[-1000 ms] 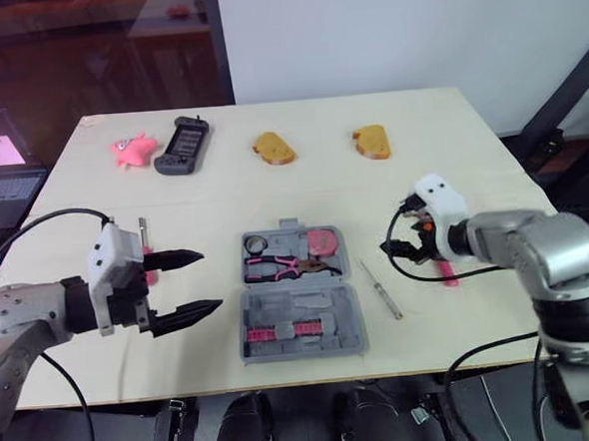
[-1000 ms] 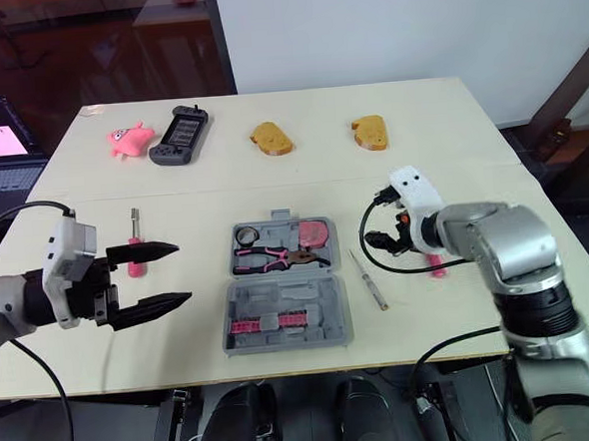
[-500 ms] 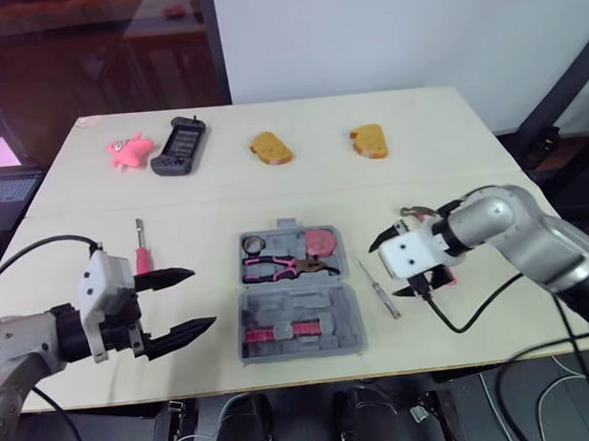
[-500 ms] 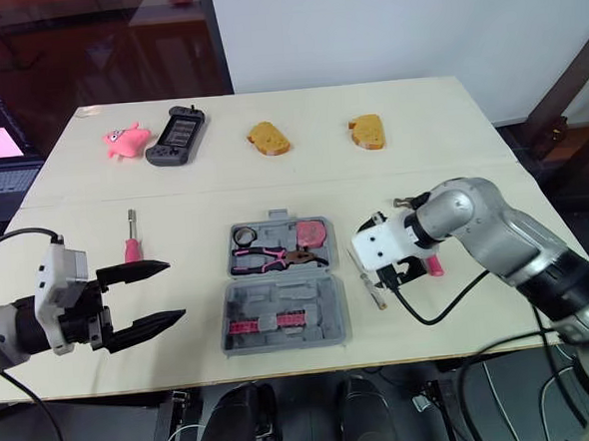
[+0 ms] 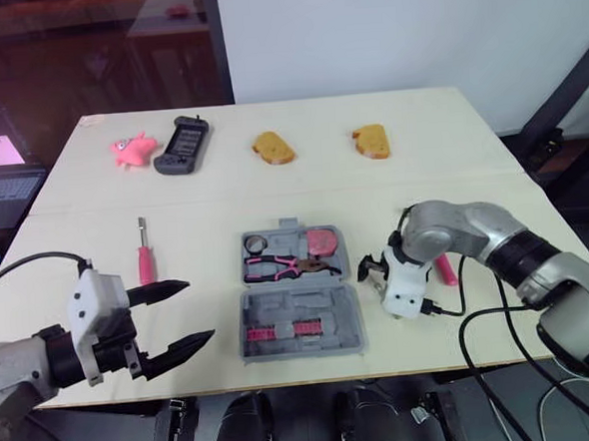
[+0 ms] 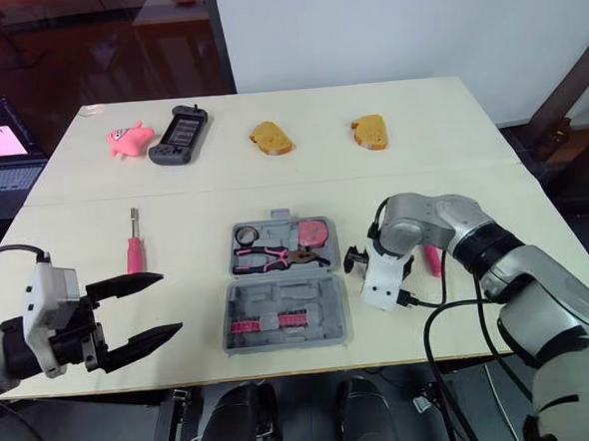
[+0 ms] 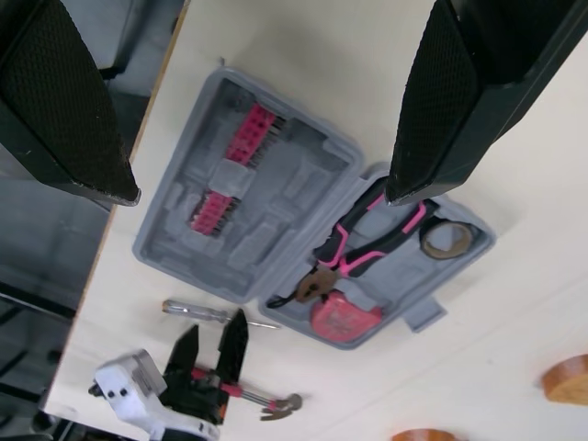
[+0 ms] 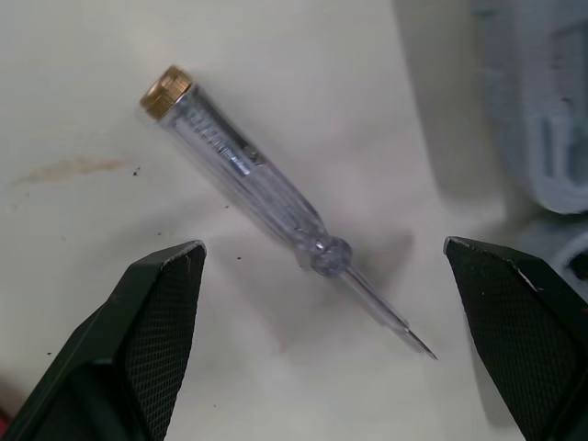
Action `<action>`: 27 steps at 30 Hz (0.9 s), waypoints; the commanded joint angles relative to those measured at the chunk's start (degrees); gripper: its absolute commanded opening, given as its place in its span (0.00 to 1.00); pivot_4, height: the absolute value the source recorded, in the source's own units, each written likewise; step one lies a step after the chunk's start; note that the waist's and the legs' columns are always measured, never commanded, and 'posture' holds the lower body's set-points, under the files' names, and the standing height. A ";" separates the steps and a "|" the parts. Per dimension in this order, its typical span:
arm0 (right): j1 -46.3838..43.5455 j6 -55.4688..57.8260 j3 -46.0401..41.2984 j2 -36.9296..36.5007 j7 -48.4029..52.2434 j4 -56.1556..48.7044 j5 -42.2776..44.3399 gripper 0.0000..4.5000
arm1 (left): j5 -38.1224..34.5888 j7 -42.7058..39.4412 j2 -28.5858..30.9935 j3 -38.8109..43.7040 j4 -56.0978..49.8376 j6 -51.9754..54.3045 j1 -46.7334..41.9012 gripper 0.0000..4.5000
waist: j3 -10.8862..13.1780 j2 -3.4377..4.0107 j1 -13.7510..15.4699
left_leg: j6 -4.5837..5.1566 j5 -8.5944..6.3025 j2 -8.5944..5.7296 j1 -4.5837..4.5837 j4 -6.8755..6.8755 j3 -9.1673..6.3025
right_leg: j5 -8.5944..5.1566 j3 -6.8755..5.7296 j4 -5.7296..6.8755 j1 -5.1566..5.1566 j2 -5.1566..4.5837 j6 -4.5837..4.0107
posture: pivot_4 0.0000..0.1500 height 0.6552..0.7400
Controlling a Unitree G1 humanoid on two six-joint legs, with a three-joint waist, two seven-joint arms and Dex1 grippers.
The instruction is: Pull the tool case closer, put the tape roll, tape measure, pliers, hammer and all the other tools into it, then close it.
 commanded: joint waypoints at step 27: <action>-1.20 0.54 -1.50 4.49 -3.18 6.32 -8.12 0.01 | -0.27 1.88 0.68 0.13 -0.85 -0.22 -0.56 1.00 | -0.12 -0.22 -1.64 | -0.03 -0.02 0.09 0.95 -0.18 -0.09 | -0.14 0.00 0.00 0.84 0.03 -0.28 | 1.00 0.75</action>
